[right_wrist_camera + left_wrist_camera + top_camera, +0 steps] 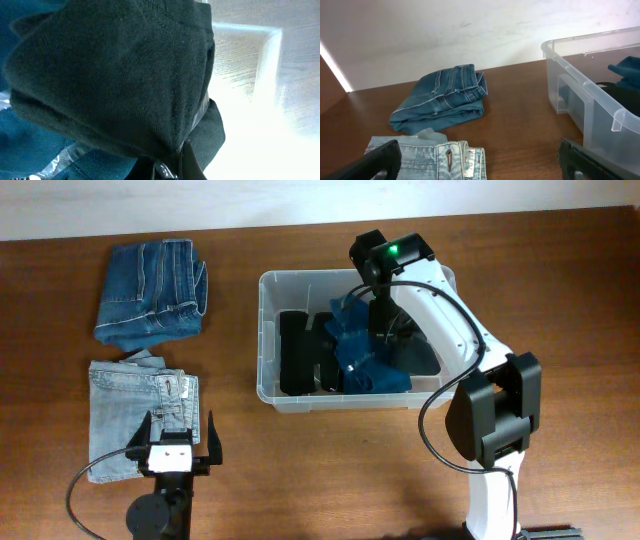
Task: Pack container
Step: 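Open the right gripper to release the black garment in the bin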
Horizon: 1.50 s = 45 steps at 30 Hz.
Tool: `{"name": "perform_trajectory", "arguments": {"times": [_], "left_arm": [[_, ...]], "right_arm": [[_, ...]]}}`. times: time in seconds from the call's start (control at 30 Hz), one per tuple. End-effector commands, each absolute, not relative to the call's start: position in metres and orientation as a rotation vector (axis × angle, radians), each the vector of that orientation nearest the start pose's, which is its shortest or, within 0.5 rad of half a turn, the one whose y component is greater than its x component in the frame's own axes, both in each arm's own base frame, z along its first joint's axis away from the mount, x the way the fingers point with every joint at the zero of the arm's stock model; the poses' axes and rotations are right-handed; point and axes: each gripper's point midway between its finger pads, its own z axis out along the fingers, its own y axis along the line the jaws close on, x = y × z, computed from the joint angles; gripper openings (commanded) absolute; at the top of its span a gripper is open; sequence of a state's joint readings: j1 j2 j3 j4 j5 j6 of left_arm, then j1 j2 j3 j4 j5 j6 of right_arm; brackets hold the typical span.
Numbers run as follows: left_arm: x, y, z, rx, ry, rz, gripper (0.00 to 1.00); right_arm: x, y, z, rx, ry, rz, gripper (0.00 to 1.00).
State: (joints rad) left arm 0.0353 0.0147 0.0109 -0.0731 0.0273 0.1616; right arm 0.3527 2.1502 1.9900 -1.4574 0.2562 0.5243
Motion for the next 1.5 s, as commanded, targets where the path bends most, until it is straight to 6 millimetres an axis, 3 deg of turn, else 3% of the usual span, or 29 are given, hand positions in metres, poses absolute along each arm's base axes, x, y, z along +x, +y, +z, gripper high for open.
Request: {"name": "perform_trajectory", "arguments": {"times": [0.0,0.33,0.77,0.8,0.87,0.9,1.07,1.3,1.47], "left_arm": [[0.246,0.003,0.157,0.140,1.643,0.131,0.99],[0.246,0.003,0.157,0.140,1.643,0.131,0.99],[0.246,0.003,0.157,0.140,1.643,0.131,0.99],[0.246,0.003,0.157,0.140,1.643,0.132,0.99],[0.246,0.003,0.157,0.140,1.643,0.132,0.99],[0.246,0.003,0.157,0.140,1.643,0.132,0.99],[0.246,0.003,0.157,0.140,1.643,0.132,0.99],[0.246,0.003,0.157,0.140,1.643,0.132,0.99],[0.246,0.003,0.157,0.140,1.643,0.131,0.99]], "right_arm": [[0.397,0.094,0.112,0.266,3.014,-0.447,0.04],[0.399,0.087,0.112,0.325,2.974,-0.509,0.04],[0.391,0.084,0.090,0.317,3.009,-0.544,0.05],[0.391,0.084,0.089,0.317,3.008,-0.543,0.08],[0.392,0.084,0.089,0.318,3.007,-0.536,0.25],[0.392,0.085,0.089,0.319,3.006,-0.533,0.29],[0.395,0.086,0.089,0.320,2.995,-0.525,0.36],[0.402,0.091,0.110,0.329,2.974,-0.468,0.36],[0.405,0.095,0.150,0.336,2.944,-0.414,0.37]]}}
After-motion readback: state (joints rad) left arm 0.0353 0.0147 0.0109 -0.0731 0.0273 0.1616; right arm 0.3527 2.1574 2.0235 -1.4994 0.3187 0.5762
